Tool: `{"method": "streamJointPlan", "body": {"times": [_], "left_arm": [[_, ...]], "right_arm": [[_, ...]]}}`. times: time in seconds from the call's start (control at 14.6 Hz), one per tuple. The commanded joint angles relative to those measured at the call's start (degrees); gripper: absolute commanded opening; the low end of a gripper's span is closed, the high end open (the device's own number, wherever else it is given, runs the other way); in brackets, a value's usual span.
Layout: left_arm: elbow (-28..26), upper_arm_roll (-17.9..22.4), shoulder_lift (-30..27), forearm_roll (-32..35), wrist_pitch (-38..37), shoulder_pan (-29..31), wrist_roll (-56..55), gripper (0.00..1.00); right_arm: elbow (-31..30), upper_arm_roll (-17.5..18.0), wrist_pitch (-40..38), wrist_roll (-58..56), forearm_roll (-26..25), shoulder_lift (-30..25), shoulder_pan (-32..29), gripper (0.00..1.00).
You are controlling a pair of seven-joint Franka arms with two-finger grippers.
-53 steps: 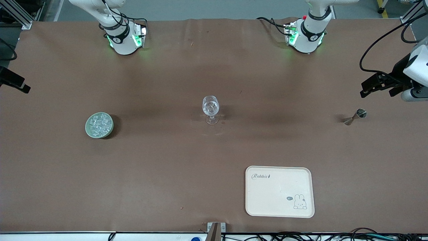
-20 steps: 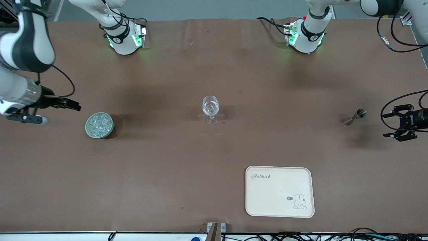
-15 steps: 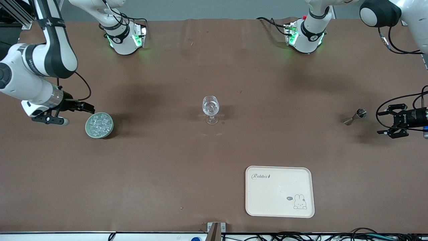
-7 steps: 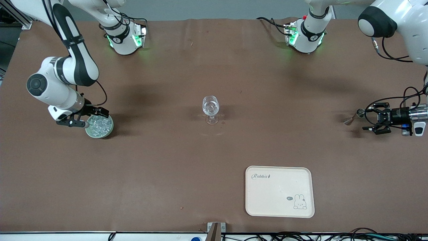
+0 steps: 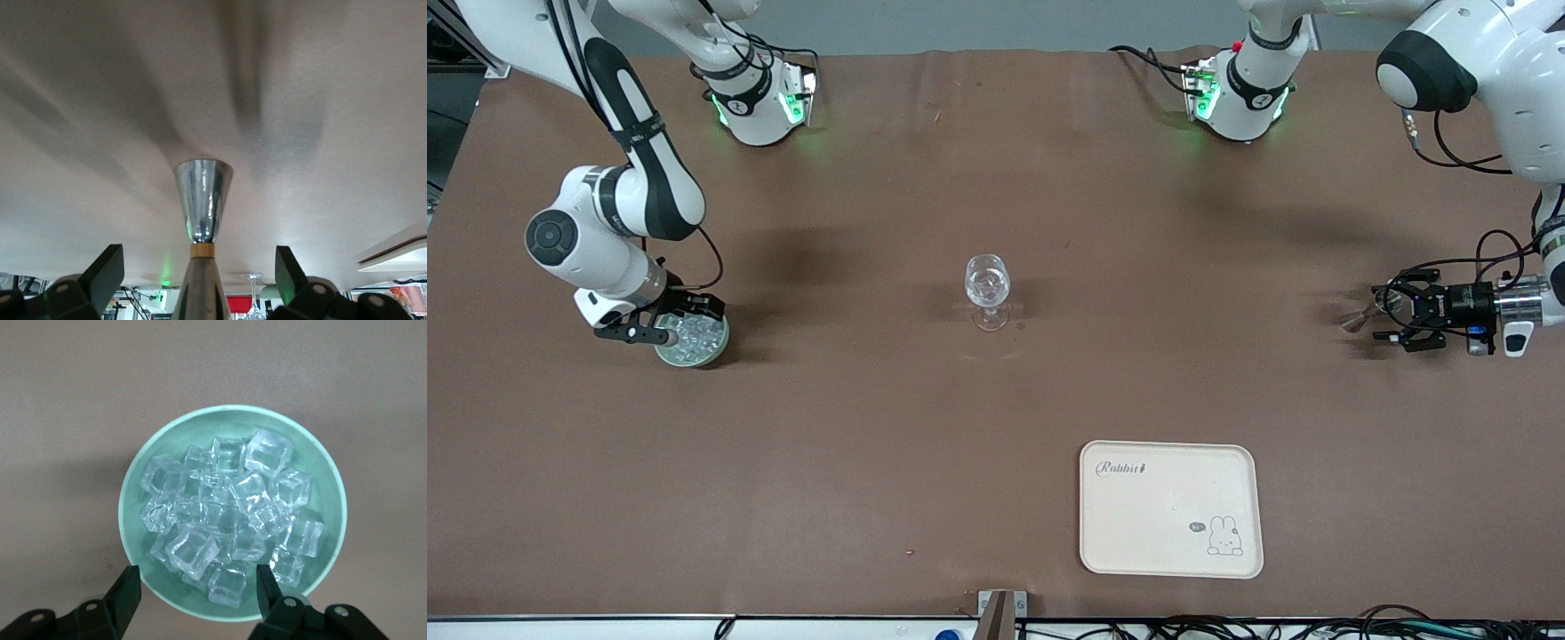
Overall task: Pour wine and add ice with both arms
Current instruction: 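Grasp an ice cube with the right gripper while the left gripper grasps the jigger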
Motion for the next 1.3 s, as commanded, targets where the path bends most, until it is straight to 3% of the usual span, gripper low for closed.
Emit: {"method": "streamJointPlan", "body": {"times": [0.0,0.14,0.55,0.75,0.96,1.03,1.23], "left_arm": [[-0.45,0.62,0.19,-1.98,-0.99,0.08,-1.05,1.00],[-0.36,0.70,0.90,-4.36,-0.99,0.17,-3.25,0.98],[-0.54,0.62,1.25,-4.71,-0.90,0.70,-3.51,0.74],[-0.45,0.62,0.99,-5.59,-0.99,0.70,-4.65,0.50],[-0.37,0.62,0.64,-5.94,-1.77,0.70,-8.08,0.14],[-0.36,0.62,0.63,-6.29,-2.74,0.96,-9.48,0.07],[-0.02,0.79,0.11,-7.17,-4.32,1.14,-10.28,0.01]], "right_arm": [[-1.66,-0.15,2.22,-0.13,-0.74,0.05,0.36,0.75],[-1.66,-0.15,2.39,-0.13,-0.74,0.31,0.27,0.70],[-1.31,-0.15,1.78,-0.04,-0.74,0.58,0.01,0.49],[-0.87,-0.15,1.43,0.05,-0.74,0.58,-0.08,0.35],[-0.34,-0.15,1.25,0.84,-0.66,0.66,-0.17,0.24],[-0.25,-0.15,1.25,0.93,-0.66,0.66,-0.08,0.22],[0.62,-0.06,0.12,1.10,-0.57,0.58,0.09,0.16]]}}
